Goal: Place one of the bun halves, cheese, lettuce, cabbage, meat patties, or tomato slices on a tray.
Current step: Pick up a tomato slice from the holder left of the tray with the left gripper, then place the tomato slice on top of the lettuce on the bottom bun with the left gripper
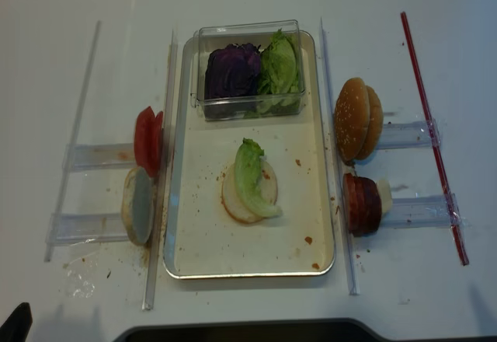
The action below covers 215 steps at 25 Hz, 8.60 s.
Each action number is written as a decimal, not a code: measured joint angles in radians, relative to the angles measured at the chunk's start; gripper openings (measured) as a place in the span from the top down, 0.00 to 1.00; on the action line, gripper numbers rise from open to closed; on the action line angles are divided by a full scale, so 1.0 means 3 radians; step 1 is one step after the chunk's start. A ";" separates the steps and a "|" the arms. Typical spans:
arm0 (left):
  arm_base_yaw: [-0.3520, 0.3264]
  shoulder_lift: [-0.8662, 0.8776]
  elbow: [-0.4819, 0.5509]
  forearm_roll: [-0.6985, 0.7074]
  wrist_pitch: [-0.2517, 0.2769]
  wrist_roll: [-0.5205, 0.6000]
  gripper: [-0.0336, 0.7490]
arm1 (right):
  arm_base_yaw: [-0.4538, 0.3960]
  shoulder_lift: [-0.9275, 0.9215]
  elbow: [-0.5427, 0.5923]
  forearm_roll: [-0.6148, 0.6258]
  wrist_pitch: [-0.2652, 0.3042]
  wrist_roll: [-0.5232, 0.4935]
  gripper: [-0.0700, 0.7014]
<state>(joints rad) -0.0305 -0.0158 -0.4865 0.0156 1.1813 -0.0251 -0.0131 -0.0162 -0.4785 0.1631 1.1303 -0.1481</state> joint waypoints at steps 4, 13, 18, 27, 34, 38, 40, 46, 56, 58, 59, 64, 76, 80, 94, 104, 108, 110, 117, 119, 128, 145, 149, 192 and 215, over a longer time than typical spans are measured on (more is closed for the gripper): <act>0.0000 0.0000 0.0000 0.0000 0.0000 0.0000 0.50 | 0.0000 0.0000 0.0000 0.0000 0.0000 0.0000 0.27; 0.0000 0.0000 0.0000 0.0000 0.0000 0.0000 0.50 | 0.0000 0.0000 0.0000 0.0000 0.0000 0.0000 0.29; 0.0000 0.0000 0.0000 0.0000 0.0000 0.0000 0.50 | 0.0000 0.0000 0.0000 0.0000 0.0000 0.0000 0.31; 0.0000 0.0000 0.0000 0.0000 0.0000 -0.0006 0.50 | 0.0000 0.0000 0.0000 0.0000 0.0000 0.0000 0.37; 0.0000 0.0000 0.0000 -0.0012 0.0000 -0.0006 0.50 | 0.0000 0.0000 0.0000 0.0000 0.0000 0.0000 0.38; 0.0000 0.0000 -0.0015 -0.0080 0.0006 0.0010 0.50 | 0.0000 0.0000 0.0000 0.0000 0.0000 0.0015 0.39; 0.0000 0.0000 -0.0059 -0.0080 0.0019 0.0047 0.50 | 0.0000 0.0000 0.0000 -0.0005 0.0000 0.0015 0.39; 0.0000 0.0292 -0.0219 -0.0085 0.0225 0.0084 0.50 | 0.0000 0.0000 0.0000 -0.0005 0.0000 0.0015 0.39; 0.0000 0.1473 -0.0831 -0.0085 0.0294 0.0061 0.50 | 0.0000 0.0000 0.0000 -0.0005 0.0000 0.0015 0.39; 0.0000 0.1699 -0.0985 -0.0085 0.0294 0.0027 0.50 | 0.0000 0.0000 0.0000 -0.0005 0.0000 0.0015 0.39; 0.0000 0.1792 -0.1070 -0.0085 0.0294 -0.0004 0.50 | 0.0000 0.0000 0.0000 -0.0005 0.0000 0.0015 0.39; 0.0000 0.2365 -0.1461 -0.0085 0.0294 -0.0117 0.50 | 0.0000 0.0000 0.0000 -0.0005 0.0000 0.0015 0.39; 0.0000 0.3825 -0.2246 -0.0085 0.0241 -0.0131 0.50 | 0.0000 0.0000 0.0000 -0.0005 0.0000 0.0015 0.39; 0.0000 0.4118 -0.2358 -0.0085 0.0227 -0.0131 0.50 | 0.0000 0.0000 0.0000 -0.0005 0.0000 0.0015 0.39; -0.0063 0.4311 -0.2381 -0.0088 0.0227 -0.0125 0.50 | 0.0000 0.0000 0.0000 -0.0005 0.0000 0.0015 0.39; -0.0648 0.4790 -0.2799 -0.0088 0.0221 -0.0321 0.50 | 0.0000 0.0000 0.0000 -0.0005 0.0000 0.0015 0.39; -0.0879 0.5023 -0.2998 -0.0088 0.0215 -0.0483 0.50 | 0.0000 0.0000 0.0000 -0.0005 0.0000 0.0015 0.39; -0.0972 0.5137 -0.3062 -0.0088 0.0210 -0.0547 0.50 | 0.0000 0.0000 0.0000 -0.0005 0.0000 0.0015 0.39; -0.1064 0.5372 -0.3123 -0.0082 0.0199 -0.0641 0.50 | 0.0000 0.0000 0.0000 -0.0005 0.0000 0.0009 0.39; -0.1064 0.5406 -0.3123 -0.0082 0.0194 -0.0641 0.50 | 0.0000 0.0000 0.0000 -0.0005 0.0000 0.0009 0.39; -0.1064 0.5676 -0.3138 -0.0052 0.0180 -0.0650 0.50 | 0.0000 0.0000 0.0000 -0.0005 0.0000 0.0009 0.39; -0.1064 0.6199 -0.3157 -0.0017 0.0136 -0.0653 0.50 | 0.0000 0.0000 0.0000 -0.0005 0.0000 0.0009 0.39; -0.1064 0.6243 -0.3157 -0.0017 0.0128 -0.0653 0.50 | 0.0000 0.0000 0.0000 -0.0005 0.0000 0.0009 0.39; -0.1077 0.5945 -0.3293 0.0186 0.0132 -0.0903 0.91 | 0.0000 0.0000 0.0000 -0.0012 0.0000 0.0023 0.39; -0.1113 0.5577 -0.3293 -0.0456 0.0166 -0.0656 0.91 | 0.0000 0.0000 0.0000 -0.0012 0.0000 0.0023 0.39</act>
<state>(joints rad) -0.3644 1.6574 -1.4745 -0.1213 1.2311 -0.2218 -0.0131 -0.0162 -0.4785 0.1593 1.1303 -0.1412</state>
